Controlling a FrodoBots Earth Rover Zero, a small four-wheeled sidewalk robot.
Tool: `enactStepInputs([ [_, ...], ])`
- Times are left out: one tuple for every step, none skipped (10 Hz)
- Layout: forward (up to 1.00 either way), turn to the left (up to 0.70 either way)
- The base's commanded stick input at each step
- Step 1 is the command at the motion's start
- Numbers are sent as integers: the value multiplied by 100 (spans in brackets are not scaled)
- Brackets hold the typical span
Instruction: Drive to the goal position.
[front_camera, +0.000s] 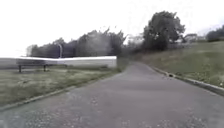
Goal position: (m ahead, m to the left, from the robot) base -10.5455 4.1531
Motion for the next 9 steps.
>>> enactStepInputs([
  [0, 45],
  [0, 45],
  [0, 45],
  [0, 45],
  [0, 45],
  [0, 45],
  [0, 45],
  [0, 45],
  [0, 45],
])
